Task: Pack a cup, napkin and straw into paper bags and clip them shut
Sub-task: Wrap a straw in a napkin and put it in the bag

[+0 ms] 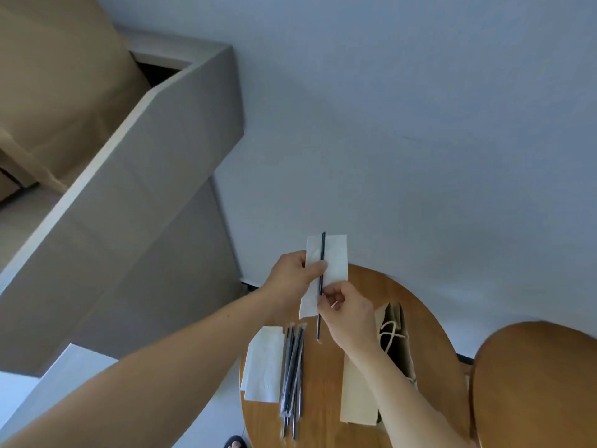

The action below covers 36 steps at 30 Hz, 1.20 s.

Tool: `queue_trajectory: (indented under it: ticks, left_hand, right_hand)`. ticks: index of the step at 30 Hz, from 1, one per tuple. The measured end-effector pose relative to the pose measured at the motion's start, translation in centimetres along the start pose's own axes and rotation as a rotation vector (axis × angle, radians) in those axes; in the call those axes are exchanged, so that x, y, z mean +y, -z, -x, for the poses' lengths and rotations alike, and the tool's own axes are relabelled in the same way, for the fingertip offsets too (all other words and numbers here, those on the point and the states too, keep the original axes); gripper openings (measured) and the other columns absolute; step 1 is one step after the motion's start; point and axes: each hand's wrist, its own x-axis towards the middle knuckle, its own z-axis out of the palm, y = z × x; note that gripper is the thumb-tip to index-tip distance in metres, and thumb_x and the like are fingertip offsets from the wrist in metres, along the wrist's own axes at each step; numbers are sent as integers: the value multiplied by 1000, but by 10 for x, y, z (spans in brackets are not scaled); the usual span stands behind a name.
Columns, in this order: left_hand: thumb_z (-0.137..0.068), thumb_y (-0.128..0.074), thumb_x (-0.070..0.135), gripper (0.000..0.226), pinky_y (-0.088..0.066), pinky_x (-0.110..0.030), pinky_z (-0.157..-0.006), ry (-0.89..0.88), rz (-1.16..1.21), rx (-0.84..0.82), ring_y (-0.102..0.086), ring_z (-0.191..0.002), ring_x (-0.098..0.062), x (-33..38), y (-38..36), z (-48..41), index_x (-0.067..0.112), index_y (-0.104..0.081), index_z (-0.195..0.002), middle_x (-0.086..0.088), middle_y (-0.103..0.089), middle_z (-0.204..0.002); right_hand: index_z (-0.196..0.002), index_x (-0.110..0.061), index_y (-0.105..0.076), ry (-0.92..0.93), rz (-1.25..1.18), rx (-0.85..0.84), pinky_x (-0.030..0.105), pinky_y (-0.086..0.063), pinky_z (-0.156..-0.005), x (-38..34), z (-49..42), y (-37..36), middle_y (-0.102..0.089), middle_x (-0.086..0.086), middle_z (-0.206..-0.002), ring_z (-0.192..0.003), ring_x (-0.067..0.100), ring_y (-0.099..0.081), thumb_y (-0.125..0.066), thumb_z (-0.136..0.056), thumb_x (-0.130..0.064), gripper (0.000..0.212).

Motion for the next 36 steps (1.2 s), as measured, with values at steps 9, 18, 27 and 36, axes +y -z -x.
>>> queue_trajectory:
  ticks: [9,18,27,36]
  left_hand:
    - [-95,-64,24,22,-59,-41,-87,-29,6,-217,-73,-97,-22,62,-17,10,9,-69,-112,-4,-76,-106]
    - [-98,-60,22,16,-59,-39,-86,-85,-87,-279,-73,-94,-22,84,-59,17,14,-73,-103,-2,-77,-101]
    - [-97,-59,22,34,-57,-26,-68,-76,-243,-187,-69,-80,-15,72,-82,12,12,-56,-129,-9,-68,-107]
    - [-75,-74,53,58,-55,-37,-88,210,-996,-451,-62,-98,-21,-48,-109,34,19,-57,-118,0,-64,-107]
  right_hand:
    - [-108,-27,-65,-129,-419,-98,28,-58,-78,-20,-19,84,-74,-11,-102,-96,10,-70,-79,-83,-29,29]
    - [-101,-21,-69,-112,-255,-101,36,-59,-79,-32,-14,127,-74,-4,-96,-88,17,-71,-79,-82,-26,22]
    - [-81,-33,-63,-80,-140,168,32,-55,-69,-10,-28,172,-70,-14,-85,-81,12,-68,-77,-83,-24,16]
    - [-95,-22,-60,-106,36,233,-1,-36,-51,35,-50,141,-58,-18,-78,-67,-11,-49,-64,-90,-20,7]
